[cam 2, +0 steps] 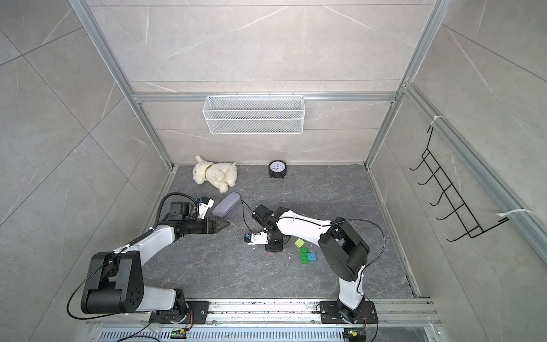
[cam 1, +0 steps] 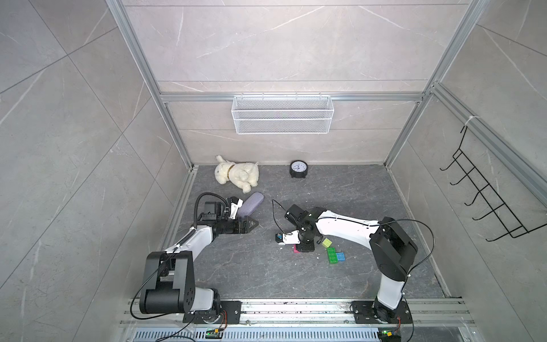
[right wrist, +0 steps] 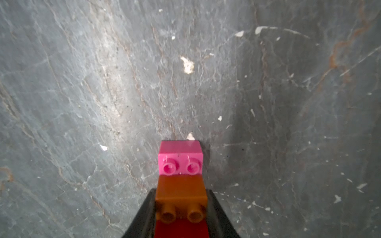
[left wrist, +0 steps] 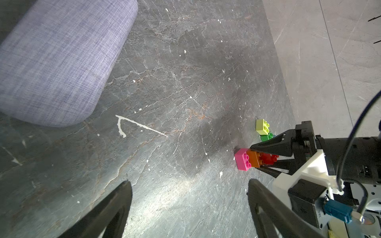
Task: Assemble the letter y with lego
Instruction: Move the lego brick at the center of the board.
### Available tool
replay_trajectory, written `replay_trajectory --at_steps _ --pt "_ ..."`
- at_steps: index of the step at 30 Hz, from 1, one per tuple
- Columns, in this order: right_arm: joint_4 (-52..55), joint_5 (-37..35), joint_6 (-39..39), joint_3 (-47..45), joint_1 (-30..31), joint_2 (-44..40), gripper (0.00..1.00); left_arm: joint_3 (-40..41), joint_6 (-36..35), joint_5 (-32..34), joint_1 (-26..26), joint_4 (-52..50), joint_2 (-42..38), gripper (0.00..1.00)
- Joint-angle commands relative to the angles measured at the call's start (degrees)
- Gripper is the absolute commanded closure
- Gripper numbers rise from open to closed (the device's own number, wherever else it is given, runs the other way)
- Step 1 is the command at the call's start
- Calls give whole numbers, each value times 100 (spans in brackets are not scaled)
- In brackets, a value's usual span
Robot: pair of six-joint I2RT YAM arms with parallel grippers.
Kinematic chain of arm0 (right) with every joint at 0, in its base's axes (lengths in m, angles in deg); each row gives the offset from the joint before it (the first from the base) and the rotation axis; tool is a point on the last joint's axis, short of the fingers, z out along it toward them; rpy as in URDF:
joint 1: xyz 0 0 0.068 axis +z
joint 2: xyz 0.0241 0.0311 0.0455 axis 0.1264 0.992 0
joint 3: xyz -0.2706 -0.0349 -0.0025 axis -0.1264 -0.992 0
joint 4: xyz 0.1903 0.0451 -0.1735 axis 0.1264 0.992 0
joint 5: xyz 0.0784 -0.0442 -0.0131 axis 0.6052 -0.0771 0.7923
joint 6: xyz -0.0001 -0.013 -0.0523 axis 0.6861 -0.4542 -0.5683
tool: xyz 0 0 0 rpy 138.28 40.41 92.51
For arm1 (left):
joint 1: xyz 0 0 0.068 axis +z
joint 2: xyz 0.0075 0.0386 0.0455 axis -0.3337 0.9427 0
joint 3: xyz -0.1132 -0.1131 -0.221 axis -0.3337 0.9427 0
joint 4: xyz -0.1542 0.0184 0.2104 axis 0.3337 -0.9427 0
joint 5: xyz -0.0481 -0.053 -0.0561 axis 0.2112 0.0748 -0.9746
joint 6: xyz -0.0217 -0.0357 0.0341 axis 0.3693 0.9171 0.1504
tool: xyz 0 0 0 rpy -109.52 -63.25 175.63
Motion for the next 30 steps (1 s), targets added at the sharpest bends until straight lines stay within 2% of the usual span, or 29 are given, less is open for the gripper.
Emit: replay_trajectory --at_steps 1,8,11,15,20,25,30 --pt "-9 -6 27 -166 104 581 77 -86 33 -47 2 62 2 10" --pt "-30 213 424 566 136 731 77 -158 162 299 163 94 -33 10" --pt "142 197 439 1075 187 1000 77 -246 171 636 195 27 -42 10" --pt "339 126 344 1619 246 1379 76 -192 163 774 282 7 -148 9" --pt "312 192 316 2113 266 1595 66 -189 255 1009 401 -3 -194 8" --pt "382 259 281 2491 272 1545 51 -126 274 776 398 71 -204 8" --pt "137 214 429 2393 269 1089 46 -71 310 489 393 170 -221 9"
